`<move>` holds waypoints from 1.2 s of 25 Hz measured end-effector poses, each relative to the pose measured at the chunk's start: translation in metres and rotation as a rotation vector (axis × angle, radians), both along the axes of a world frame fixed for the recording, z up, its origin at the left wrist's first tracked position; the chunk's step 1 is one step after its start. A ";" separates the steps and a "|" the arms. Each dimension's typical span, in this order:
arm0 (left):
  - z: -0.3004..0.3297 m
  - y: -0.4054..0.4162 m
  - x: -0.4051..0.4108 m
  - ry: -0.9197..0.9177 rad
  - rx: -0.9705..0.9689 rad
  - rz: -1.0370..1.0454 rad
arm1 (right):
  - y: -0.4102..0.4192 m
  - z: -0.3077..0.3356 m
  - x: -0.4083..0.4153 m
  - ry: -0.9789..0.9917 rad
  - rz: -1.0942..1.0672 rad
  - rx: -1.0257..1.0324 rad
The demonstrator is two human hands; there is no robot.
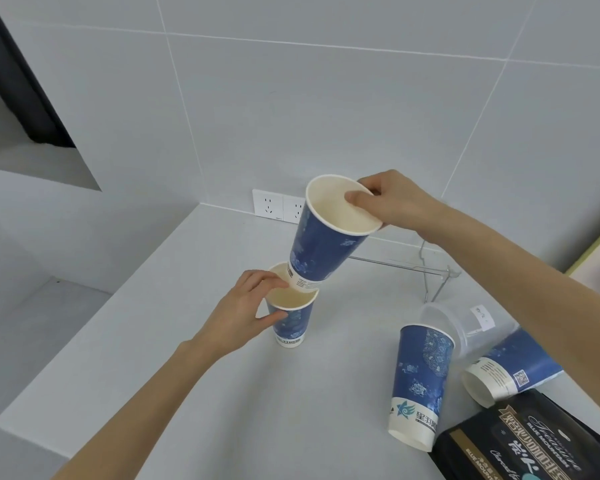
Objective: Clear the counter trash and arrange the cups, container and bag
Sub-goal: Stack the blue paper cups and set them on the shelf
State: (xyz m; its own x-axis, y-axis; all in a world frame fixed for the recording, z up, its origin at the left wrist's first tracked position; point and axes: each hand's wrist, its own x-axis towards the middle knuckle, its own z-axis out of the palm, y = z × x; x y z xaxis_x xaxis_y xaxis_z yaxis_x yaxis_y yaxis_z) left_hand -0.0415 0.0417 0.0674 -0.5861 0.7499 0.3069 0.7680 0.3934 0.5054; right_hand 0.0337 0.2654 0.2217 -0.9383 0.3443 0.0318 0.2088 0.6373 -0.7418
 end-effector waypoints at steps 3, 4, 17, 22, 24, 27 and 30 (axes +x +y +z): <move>-0.009 0.001 0.003 -0.184 0.024 0.076 | -0.008 0.000 -0.010 0.004 0.012 -0.025; -0.012 0.002 0.004 -0.229 0.028 0.097 | -0.009 0.001 -0.012 0.000 0.020 -0.035; -0.029 0.014 -0.005 -0.590 0.153 0.116 | -0.033 -0.051 -0.031 -0.202 0.130 0.114; -0.023 0.017 -0.004 -0.626 0.196 0.096 | -0.035 -0.078 -0.032 -0.263 0.118 0.245; -0.023 0.018 -0.003 -0.633 0.206 0.089 | -0.037 -0.087 -0.029 -0.243 0.157 0.248; -0.023 0.020 -0.002 -0.638 0.206 0.089 | -0.038 -0.099 -0.023 -0.192 0.147 0.247; -0.024 0.020 -0.002 -0.639 0.212 0.080 | -0.035 -0.108 -0.020 -0.162 0.136 0.218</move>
